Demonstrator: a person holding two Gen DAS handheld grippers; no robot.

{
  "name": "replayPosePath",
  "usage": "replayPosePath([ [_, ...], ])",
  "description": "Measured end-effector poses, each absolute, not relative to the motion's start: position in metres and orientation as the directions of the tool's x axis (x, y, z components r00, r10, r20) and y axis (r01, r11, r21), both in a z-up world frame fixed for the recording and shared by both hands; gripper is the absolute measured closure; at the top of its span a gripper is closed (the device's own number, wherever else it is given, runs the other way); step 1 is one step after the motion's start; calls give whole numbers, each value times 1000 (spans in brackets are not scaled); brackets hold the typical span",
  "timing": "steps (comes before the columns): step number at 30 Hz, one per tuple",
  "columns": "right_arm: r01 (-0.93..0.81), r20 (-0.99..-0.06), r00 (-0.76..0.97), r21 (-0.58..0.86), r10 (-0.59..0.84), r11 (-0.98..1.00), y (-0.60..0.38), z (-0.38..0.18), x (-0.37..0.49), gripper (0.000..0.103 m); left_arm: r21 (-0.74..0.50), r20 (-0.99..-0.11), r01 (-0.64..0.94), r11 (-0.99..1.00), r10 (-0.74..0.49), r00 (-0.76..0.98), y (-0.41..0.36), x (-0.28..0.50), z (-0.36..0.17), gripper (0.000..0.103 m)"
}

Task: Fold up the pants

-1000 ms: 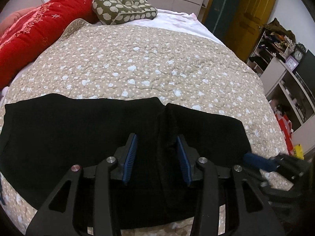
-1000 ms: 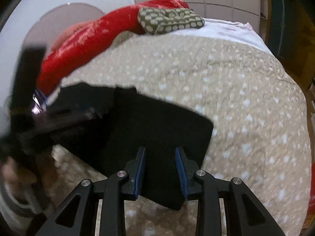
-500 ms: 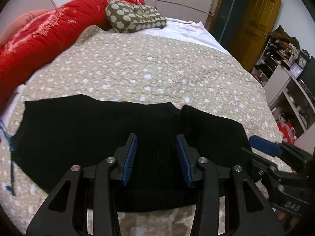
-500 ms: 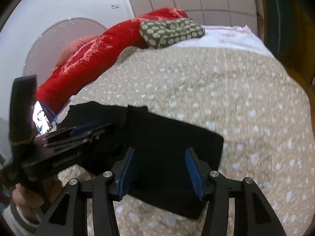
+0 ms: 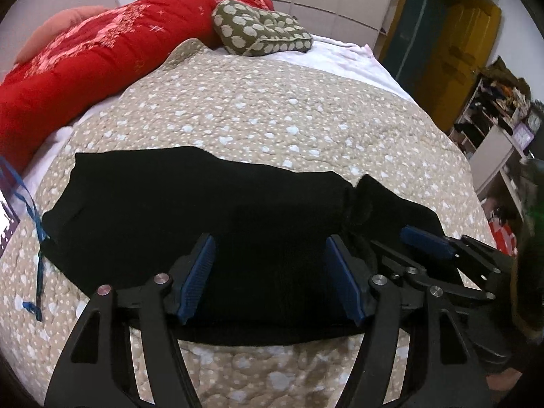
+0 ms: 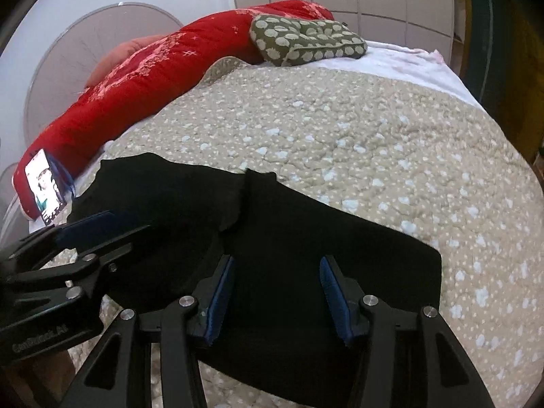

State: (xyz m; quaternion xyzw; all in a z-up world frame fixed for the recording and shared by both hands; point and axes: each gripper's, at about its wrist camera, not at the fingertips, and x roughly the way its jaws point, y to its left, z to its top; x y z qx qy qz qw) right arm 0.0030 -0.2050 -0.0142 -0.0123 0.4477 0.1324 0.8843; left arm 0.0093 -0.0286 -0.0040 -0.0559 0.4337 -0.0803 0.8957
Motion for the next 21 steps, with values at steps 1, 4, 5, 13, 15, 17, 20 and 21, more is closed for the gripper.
replayPosePath([
  [1,-252,-791,564,107,236,962,-205,-11,2,53,-170,-771,90,981,-189,608,-27,10,-5,36],
  [4,-253,-769,582,136,263,958,-209,-1,0,53,-169,-777,87,982,-186,602,-24,11,-6,36],
  [5,-247,-764,589,138,262,959,-210,1,0,53,-171,-776,85,982,-187,602,-22,11,-6,36],
  [13,-220,-770,602,97,213,971,-212,-6,18,61,-169,-777,60,984,-170,607,-5,3,-5,36],
  [15,-226,-776,594,91,212,970,-207,-13,24,62,-176,-780,47,983,-169,603,-1,3,-5,36],
  [17,-231,-776,603,55,187,972,-197,-19,30,62,-185,-781,33,982,-167,602,4,2,-7,36],
  [20,-240,-775,606,35,178,970,-192,-16,32,62,-189,-784,22,982,-164,599,8,2,-8,36],
  [21,-245,-776,603,37,182,969,-192,-14,32,62,-194,-784,20,981,-167,598,9,1,-9,36],
])
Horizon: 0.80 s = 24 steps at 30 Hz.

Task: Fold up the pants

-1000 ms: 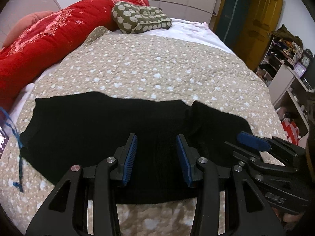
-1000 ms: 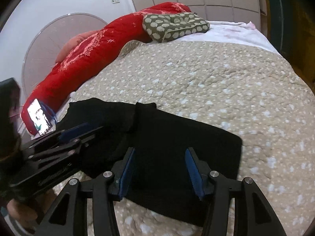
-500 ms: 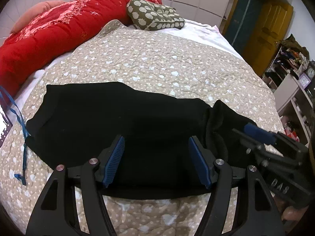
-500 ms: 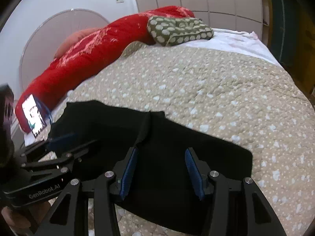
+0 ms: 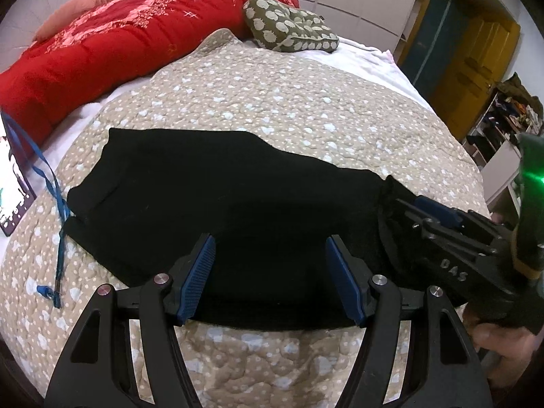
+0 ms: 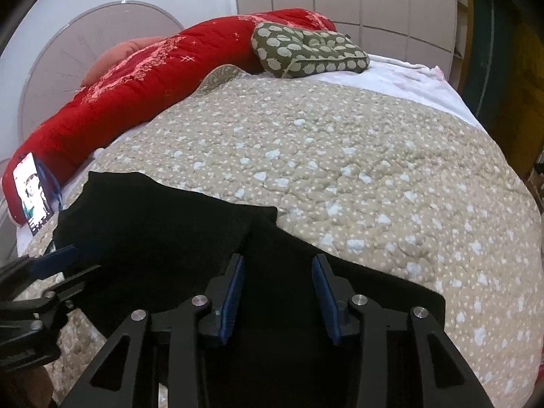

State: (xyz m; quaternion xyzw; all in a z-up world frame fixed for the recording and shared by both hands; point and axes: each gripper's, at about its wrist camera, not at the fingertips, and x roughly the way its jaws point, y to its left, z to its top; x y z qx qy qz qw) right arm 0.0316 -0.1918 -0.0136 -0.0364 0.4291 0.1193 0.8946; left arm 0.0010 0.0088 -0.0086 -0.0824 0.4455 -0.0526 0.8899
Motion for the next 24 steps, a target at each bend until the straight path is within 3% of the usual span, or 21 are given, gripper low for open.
replayPosePath([
  [7,-257,-758,614,71,220,964,-203,6,8,62,-217,-781,14,976,-182,597,13,-3,-9,36],
  [13,-276,-803,553,76,223,958,-194,-22,1,62,-241,-784,-8,971,-189,591,17,-11,-10,36],
  [20,-288,-782,569,98,253,953,-189,0,3,62,-281,-780,-40,959,-204,591,29,-19,-8,36],
  [24,-288,-811,540,74,226,955,-182,-15,7,61,-318,-776,-57,946,-225,589,38,-22,-9,36],
])
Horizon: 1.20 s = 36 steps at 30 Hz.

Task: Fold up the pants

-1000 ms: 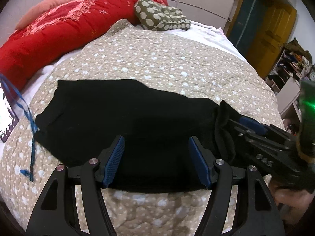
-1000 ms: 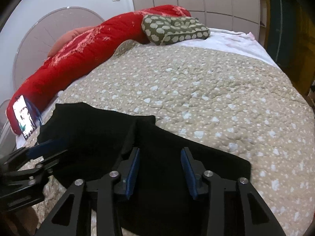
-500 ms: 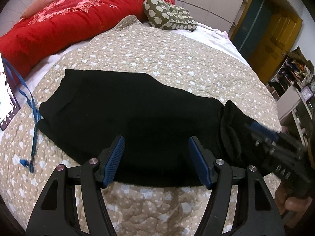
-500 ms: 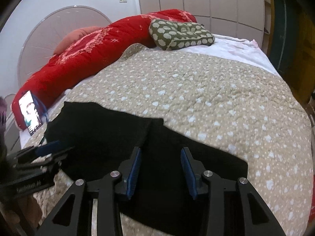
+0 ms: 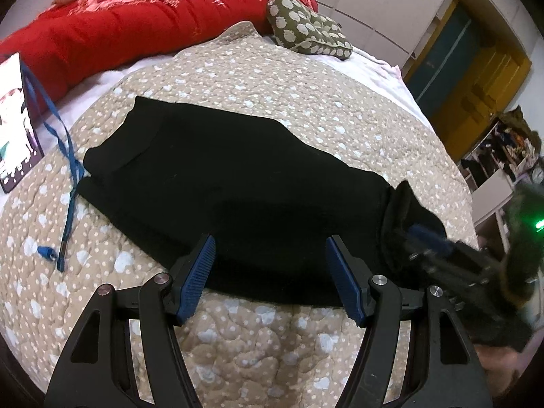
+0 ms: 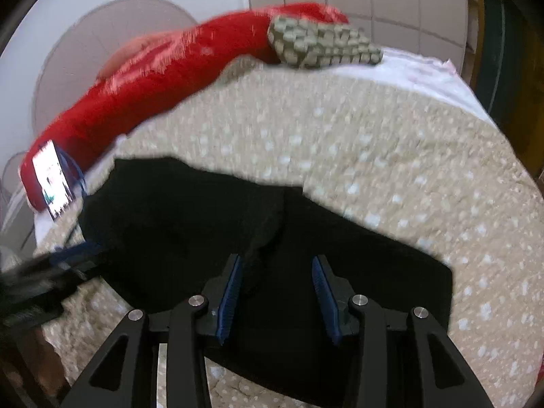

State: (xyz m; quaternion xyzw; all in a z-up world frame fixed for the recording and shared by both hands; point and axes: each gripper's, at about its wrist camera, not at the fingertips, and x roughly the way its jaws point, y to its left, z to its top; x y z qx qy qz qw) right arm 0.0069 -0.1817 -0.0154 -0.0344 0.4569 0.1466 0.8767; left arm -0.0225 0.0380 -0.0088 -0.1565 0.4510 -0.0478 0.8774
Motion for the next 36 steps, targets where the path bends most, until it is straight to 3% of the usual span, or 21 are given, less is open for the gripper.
replayPosePath([
  [3,-303,-807,553,37,207,952,-175,-14,5,61,-351,-773,-80,933,-241,586,49,-26,-9,36],
  [7,-330,-788,542,119,291,936,-172,-1,13,61,-390,-762,-134,911,-238,602,70,-33,-9,36],
  [11,-346,-778,525,174,344,922,-161,3,26,57,-470,-733,-176,865,-271,624,88,-39,-12,22],
  [27,-554,-780,382,235,495,799,-65,5,88,55,-579,-705,-313,753,-269,656,107,-57,-34,21],
  [36,-660,-803,345,160,486,734,-10,-3,119,53,-585,-712,-350,731,-256,654,110,-35,-40,21],
])
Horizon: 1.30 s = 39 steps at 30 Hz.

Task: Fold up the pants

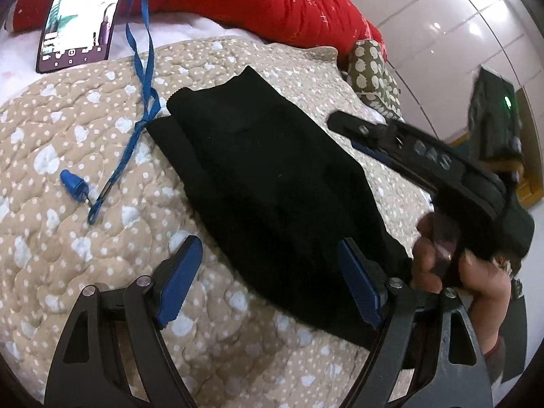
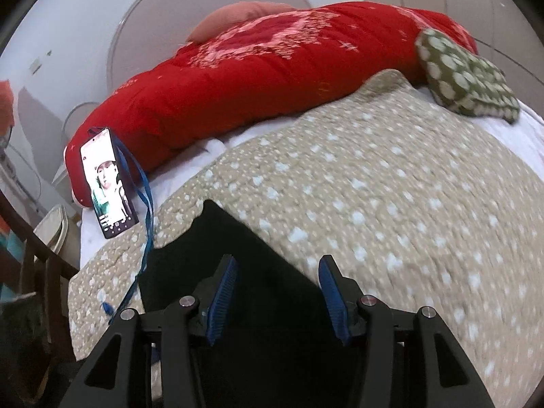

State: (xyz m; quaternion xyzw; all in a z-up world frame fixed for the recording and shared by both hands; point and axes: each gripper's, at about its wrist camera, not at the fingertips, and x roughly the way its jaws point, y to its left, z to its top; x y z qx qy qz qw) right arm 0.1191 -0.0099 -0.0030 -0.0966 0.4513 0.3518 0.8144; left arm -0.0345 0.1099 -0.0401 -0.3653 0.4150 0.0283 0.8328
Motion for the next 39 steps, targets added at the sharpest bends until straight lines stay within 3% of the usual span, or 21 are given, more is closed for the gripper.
replayPosePath([
  [5,-716,-847,287,121,447,688,26,-23,137,52,-600,-702,-343,723,-270,659,110,-22,-43,12],
  [14,-740,-861,210,170,463,651,39,-46,143,51,-567,-717,-344,749,-242,654,108,-14,-45,10],
  [16,-726,-845,212,199,491,658,36,-47,143,64,-567,-716,-346,748,-240,655,108,-13,-45,10],
  [19,-734,-824,240,192,514,651,36,-46,134,73,-571,-714,-342,746,-246,656,109,-13,-46,10],
  [20,-733,-818,253,187,517,654,35,-45,130,76,-580,-708,-339,741,-252,660,110,-15,-45,14],
  [21,-726,-810,268,187,522,662,32,-42,126,84,-594,-695,-332,733,-259,671,111,-17,-44,25],
  [22,-717,-800,280,193,530,670,28,-38,125,87,-605,-682,-315,731,-272,679,112,-17,-41,52],
  [23,-709,-789,284,210,545,673,24,-34,123,89,-591,-689,-307,745,-270,672,110,-15,-38,68],
  [25,-693,-753,317,230,576,683,11,-19,118,92,-565,-679,-270,780,-253,689,106,-15,-25,76],
  [29,-652,-646,425,267,634,710,-45,30,102,92,-516,-575,-81,853,-275,771,76,-28,22,78],
  [34,-553,-516,558,353,650,755,-161,73,69,92,-349,-507,209,914,-372,778,-2,-49,56,78],
  [37,-421,-563,621,348,546,837,-226,65,50,92,-258,-573,329,908,-418,705,-57,-52,36,78],
  [39,-236,-633,679,293,373,927,-270,46,41,92,-248,-628,376,893,-444,639,-80,-47,17,79],
])
